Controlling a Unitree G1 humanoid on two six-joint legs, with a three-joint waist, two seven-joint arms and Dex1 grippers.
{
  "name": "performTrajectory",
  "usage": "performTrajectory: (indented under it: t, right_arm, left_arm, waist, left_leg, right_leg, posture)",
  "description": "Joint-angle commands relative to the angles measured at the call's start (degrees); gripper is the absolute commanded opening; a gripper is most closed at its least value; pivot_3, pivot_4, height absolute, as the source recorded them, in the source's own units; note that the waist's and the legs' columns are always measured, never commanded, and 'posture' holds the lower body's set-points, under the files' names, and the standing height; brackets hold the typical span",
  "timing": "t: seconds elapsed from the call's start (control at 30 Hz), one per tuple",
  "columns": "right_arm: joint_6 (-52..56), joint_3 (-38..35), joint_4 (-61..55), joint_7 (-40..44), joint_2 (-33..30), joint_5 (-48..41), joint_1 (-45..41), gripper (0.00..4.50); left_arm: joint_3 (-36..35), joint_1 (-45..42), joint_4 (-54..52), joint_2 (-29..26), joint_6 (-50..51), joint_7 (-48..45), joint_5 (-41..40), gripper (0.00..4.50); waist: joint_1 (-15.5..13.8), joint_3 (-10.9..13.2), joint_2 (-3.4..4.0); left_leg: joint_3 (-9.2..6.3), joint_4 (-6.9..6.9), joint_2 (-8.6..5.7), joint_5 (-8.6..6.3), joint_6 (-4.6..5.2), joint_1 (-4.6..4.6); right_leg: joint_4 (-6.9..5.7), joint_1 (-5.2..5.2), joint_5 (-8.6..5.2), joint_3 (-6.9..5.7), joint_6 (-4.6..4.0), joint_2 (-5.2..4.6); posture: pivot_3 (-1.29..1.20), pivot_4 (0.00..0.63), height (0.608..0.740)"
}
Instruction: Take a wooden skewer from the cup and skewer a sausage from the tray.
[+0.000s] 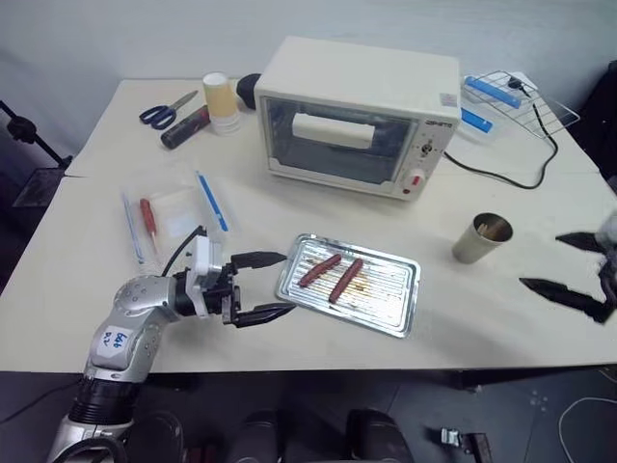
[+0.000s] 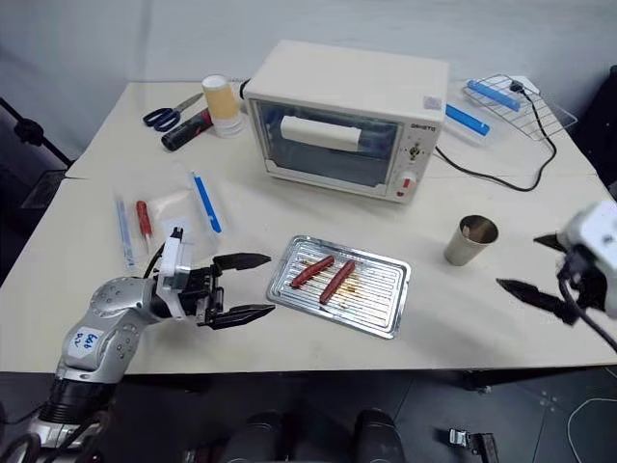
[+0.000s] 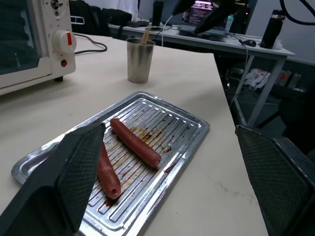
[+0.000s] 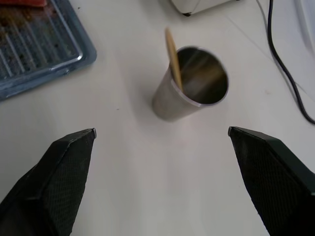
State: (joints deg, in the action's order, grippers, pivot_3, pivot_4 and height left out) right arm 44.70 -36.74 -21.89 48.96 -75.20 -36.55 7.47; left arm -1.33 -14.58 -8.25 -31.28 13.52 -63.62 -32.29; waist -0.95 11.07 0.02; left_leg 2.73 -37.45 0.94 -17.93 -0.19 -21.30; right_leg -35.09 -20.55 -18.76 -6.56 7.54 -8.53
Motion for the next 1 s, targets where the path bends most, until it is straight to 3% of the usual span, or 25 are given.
performTrajectory:
  t: [0.03, 0.2, 0.43, 0.9, 1.0]
  right_arm:
    - [6.07, 6.62, -0.15, -1.39, -3.49, -2.21, -5.88, 4.50]
    - [10.00, 20.45, 0.49, -5.05, -2.12, -1.07, -20.36, 4.50]
    - [9.81, 29.28, 3.28, -4.85, -0.21, 3.66, -29.56, 2.27]
    - [5.47, 34.86, 9.00, -1.22, 2.17, 12.35, -35.00, 2.27]
    - [5.64, 34.93, 8.85, -0.19, 1.91, 13.05, -34.48, 1.36]
  left_arm:
    - [-0.85, 0.65, -1.64, 0.43, -0.60, 1.16, -0.12, 4.48]
    - [-0.56, 1.92, -3.32, 0.88, -0.35, 2.40, -0.19, 4.48]
    - [-0.78, 3.02, -4.65, 1.04, 0.09, 3.48, -0.42, 4.50]
    - [-0.72, 4.70, -5.93, 1.23, -0.17, 4.65, -0.46, 4.50]
    - [-0.73, 4.72, -6.00, 1.15, -0.11, 4.69, -0.51, 4.50]
  waist:
    - [-0.56, 0.01, -0.01]
    - [-0.46, 0.03, -0.04]
    - [-0.45, 0.03, -0.04]
    - [-0.42, 0.03, -0.04]
    - [-0.41, 0.03, -0.04]
  left_leg:
    - [0.01, 0.01, -0.02, 0.00, 0.01, -0.05]
    - [-0.01, -0.24, -0.04, -0.04, 0.05, -0.29]
    - [0.03, -0.43, -0.04, -0.04, 0.05, -0.38]
    - [0.06, -0.44, -0.03, -0.04, 0.04, -0.38]
    - [0.06, -0.44, -0.03, -0.04, 0.04, -0.38]
  right_leg:
    - [0.05, -0.01, 0.00, -0.01, 0.00, -0.01]
    - [0.05, -0.04, 0.03, -0.14, 0.05, -0.04]
    - [0.02, -0.05, 0.03, -0.19, 0.06, -0.03]
    - [-0.05, -0.06, 0.03, -0.18, 0.06, -0.02]
    - [-0.06, -0.06, 0.03, -0.19, 0.06, -0.02]
  posture:
    - [0.00, 0.150, 0.740]
    - [0.00, 0.150, 0.740]
    - [0.00, 0.150, 0.740]
    - [0.00, 0.150, 0.740]
    - [0.00, 0.150, 0.740]
